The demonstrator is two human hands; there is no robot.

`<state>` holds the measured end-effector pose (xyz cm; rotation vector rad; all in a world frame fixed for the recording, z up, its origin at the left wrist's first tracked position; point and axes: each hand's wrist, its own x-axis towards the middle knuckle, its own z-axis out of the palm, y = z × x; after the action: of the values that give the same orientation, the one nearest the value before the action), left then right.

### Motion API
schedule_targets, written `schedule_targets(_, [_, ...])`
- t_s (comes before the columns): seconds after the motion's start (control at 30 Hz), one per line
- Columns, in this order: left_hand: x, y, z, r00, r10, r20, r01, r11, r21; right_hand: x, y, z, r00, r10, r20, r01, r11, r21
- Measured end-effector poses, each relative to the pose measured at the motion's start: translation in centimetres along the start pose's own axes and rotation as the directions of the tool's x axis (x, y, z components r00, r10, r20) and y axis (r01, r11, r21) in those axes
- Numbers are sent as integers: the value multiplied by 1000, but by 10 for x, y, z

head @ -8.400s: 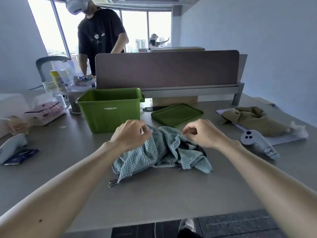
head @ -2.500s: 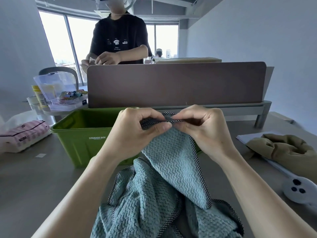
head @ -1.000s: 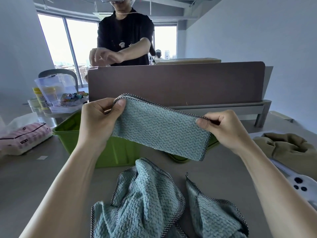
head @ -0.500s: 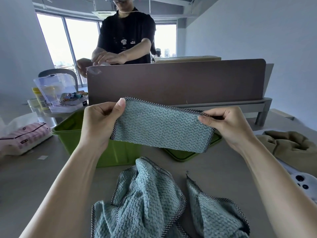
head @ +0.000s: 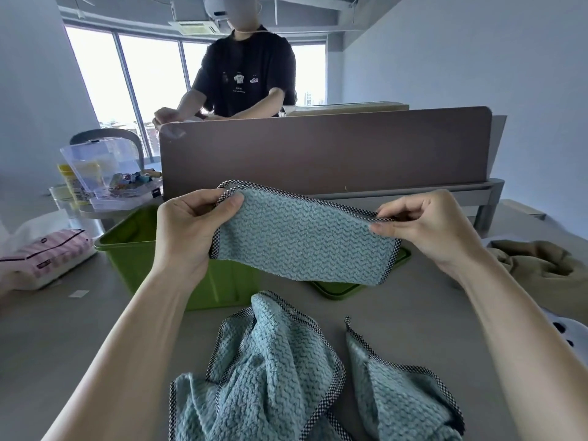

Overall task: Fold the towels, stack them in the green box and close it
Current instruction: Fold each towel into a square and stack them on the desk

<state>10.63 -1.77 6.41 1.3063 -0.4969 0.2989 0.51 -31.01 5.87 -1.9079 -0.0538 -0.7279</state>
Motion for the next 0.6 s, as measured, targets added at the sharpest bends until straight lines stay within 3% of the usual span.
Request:
schedule_targets(0.1, [-1,1,1,1000,26,-17,-26,1000,-14,0,-1,-2,999,-15,38,23,978,-205])
schedule_targets(0.2, [0,0,-1,997,57,-44,-57,998,5,0,-2,-3,997,-2,72,22,961,-276])
schedule_targets(0.4, [-3,4,2,995,23,-97,-24,1000,-11,-2,-5,-5,990,-83,110,105,973,-206])
schedule_targets(0.6, [-1,4,4,989,54,-139,-53,998,18,1,0,-5,1000,-24,3,24,1000,-15])
